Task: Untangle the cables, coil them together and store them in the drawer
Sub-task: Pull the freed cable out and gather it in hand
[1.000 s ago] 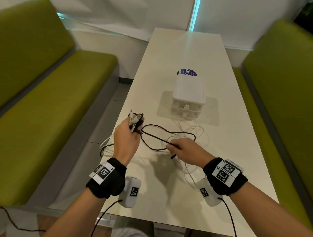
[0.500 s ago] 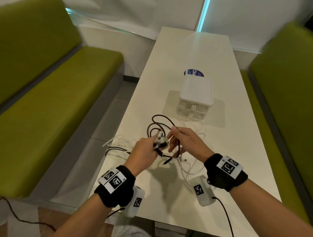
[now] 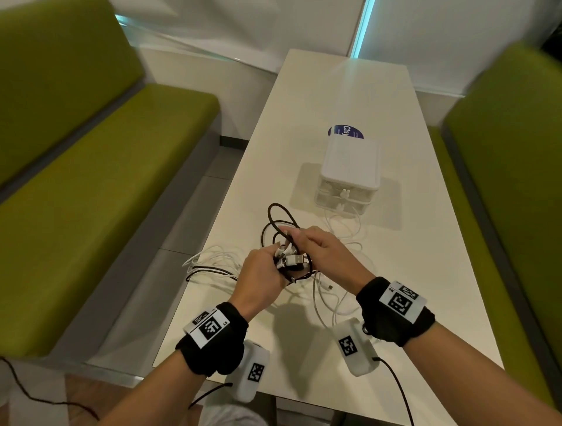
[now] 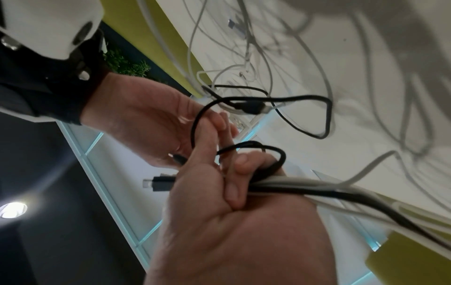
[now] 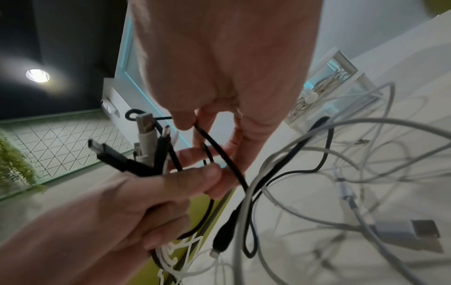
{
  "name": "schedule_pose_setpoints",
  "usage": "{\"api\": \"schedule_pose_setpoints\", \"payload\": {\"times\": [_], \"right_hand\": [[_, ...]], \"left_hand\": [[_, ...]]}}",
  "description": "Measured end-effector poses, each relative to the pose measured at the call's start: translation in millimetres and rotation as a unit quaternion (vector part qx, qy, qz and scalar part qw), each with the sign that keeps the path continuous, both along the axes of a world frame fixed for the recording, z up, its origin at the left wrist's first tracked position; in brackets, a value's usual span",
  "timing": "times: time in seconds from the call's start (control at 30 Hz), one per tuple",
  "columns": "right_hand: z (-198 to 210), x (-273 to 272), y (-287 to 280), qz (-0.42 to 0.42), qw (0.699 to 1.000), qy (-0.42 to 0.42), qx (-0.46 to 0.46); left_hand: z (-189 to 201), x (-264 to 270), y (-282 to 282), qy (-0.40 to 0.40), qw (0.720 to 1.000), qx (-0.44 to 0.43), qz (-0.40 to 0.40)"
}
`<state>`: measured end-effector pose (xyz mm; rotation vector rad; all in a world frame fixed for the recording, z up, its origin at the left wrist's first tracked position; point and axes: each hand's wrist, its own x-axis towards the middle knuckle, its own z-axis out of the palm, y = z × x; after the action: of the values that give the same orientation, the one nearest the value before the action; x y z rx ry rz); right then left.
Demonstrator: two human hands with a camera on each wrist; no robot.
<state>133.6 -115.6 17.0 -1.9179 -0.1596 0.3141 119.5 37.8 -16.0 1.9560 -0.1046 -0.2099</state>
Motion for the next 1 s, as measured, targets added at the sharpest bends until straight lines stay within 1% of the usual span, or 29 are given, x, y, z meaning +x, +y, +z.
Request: {"api": "schedule_pose_setpoints", "payload": {"times": [0.07, 0.17, 0.23, 0.33, 0.4, 0.5, 0.57, 0.63, 0.7, 0.77, 0.9, 1.0], "right_hand": [[-1.6, -1.1, 1.4, 0.016, 1.0, -0.007, -0.01], [-3.2, -4.5, 2.9, 0.024, 0.999, -0.017, -0.031], [-6.2, -4.2, 4.1, 0.024, 0.999, -0.02, -0.031], [-12.3, -5.1, 3.7, 0.033, 0.999, 0.008, -0.006], [-15.0, -7.4, 1.3, 0.036, 0.999, 0.036, -0.003], [-16.9, -12.3, -5.3, 0.024, 0.998, 0.062, -0.016], [-26.1, -11.1, -13.1, 0.053, 0.994, 0.037, -0.086], [-38.3, -11.1, -21.0, 0.097, 0.98, 0.017, -0.171], [-48.3, -13.4, -26.5, 0.121, 0.97, 0.006, -0.212], [-48.2, -15.7, -25.2, 0.112, 0.972, 0.0, -0.205], [-35.6, -11.4, -11.9, 0.07, 0.983, -0.01, -0.167], [-28.6, -6.8, 3.1, 0.105, 0.982, 0.004, -0.155]], "left_hand": [[3.8, -1.1, -1.7, 0.004, 0.998, -0.054, 0.017], [12.0, -0.7, -3.4, 0.027, 0.993, -0.112, 0.006], [12.6, -0.1, -3.2, 0.035, 0.992, -0.119, 0.003], [9.8, 1.1, -1.8, 0.03, 0.993, -0.11, 0.012], [13.6, 1.2, -0.4, 0.025, 0.992, -0.122, 0.015], [22.7, 7.8, 7.3, 0.01, 0.988, -0.145, 0.054], [32.8, 12.2, 14.3, -0.01, 0.983, -0.156, 0.1], [42.7, 17.7, 20.4, -0.023, 0.967, -0.202, 0.157], [49.9, 22.7, 25.7, -0.024, 0.953, -0.232, 0.191], [54.0, 22.3, 26.2, -0.016, 0.953, -0.232, 0.197], [52.1, 14.2, 20.0, 0.008, 0.961, -0.221, 0.169], [45.8, 12.5, 16.5, 0.025, 0.966, -0.2, 0.161]]}}
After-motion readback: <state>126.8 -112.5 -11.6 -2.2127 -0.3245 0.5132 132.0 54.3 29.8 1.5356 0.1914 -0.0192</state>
